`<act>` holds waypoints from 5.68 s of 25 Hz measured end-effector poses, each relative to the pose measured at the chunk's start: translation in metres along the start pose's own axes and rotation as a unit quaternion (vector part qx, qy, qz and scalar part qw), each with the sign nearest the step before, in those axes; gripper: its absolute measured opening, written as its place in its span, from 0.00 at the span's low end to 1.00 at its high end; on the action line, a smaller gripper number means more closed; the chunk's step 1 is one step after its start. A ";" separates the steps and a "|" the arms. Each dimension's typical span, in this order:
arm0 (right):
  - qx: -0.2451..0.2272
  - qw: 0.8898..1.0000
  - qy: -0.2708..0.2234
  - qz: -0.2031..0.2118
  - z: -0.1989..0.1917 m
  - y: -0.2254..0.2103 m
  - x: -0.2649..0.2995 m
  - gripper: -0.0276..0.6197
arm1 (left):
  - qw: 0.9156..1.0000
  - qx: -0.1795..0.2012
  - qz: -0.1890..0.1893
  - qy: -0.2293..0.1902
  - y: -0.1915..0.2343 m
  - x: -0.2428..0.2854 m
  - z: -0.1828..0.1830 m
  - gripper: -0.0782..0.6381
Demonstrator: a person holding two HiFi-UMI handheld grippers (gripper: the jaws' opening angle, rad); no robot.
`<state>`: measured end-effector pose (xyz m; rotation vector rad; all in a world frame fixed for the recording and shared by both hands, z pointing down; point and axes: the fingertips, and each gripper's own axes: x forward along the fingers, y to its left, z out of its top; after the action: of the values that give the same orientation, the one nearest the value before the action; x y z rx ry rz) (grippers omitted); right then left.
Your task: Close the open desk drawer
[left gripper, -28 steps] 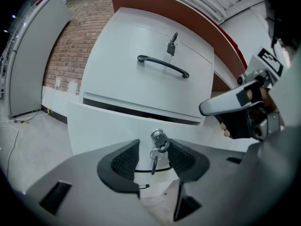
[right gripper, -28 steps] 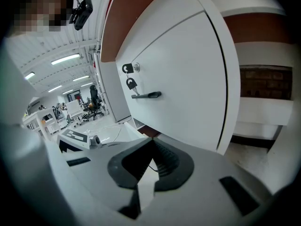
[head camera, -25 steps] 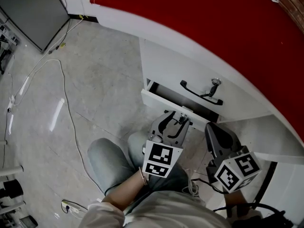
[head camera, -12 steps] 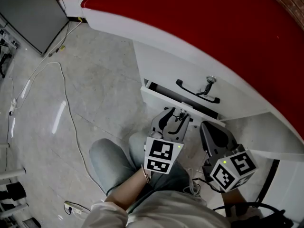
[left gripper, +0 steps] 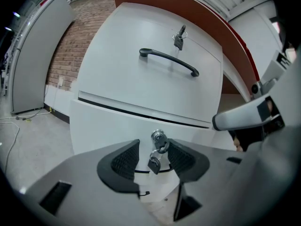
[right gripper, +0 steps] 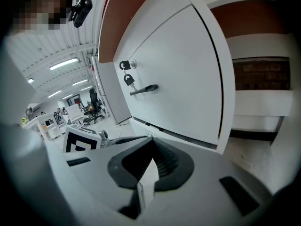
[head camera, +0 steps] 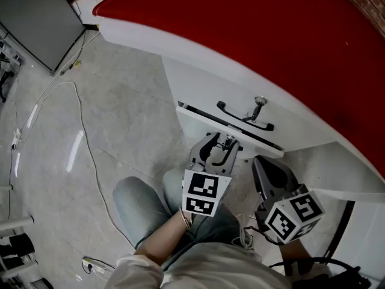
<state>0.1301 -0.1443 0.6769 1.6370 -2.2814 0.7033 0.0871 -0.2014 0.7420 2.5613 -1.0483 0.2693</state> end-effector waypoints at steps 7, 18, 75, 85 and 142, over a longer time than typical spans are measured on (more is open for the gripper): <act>0.000 1.000 0.001 -0.001 -0.003 -0.002 0.003 0.04 | 1.000 0.006 0.001 0.001 0.000 0.002 0.000 0.39; 0.003 1.000 0.005 -0.009 -0.014 -0.009 0.006 0.04 | 1.000 0.017 -0.003 0.003 0.002 0.009 0.002 0.39; 0.007 1.000 0.015 -0.014 -0.030 -0.010 0.022 0.04 | 0.998 -0.051 0.006 0.029 0.015 -0.033 0.003 0.30; 0.016 1.000 0.022 -0.014 -0.040 0.001 0.039 0.04 | 0.998 -0.045 0.023 0.036 0.018 -0.060 -0.008 0.12; -0.016 0.999 -0.013 -0.034 0.378 0.200 -0.262 0.04 | 0.997 -0.055 0.037 0.034 -0.132 -0.328 0.446 0.12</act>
<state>0.0612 -0.0738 0.1855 1.7107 -2.2307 0.6296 -0.0336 -0.0820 0.1987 2.4027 -1.1020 0.3083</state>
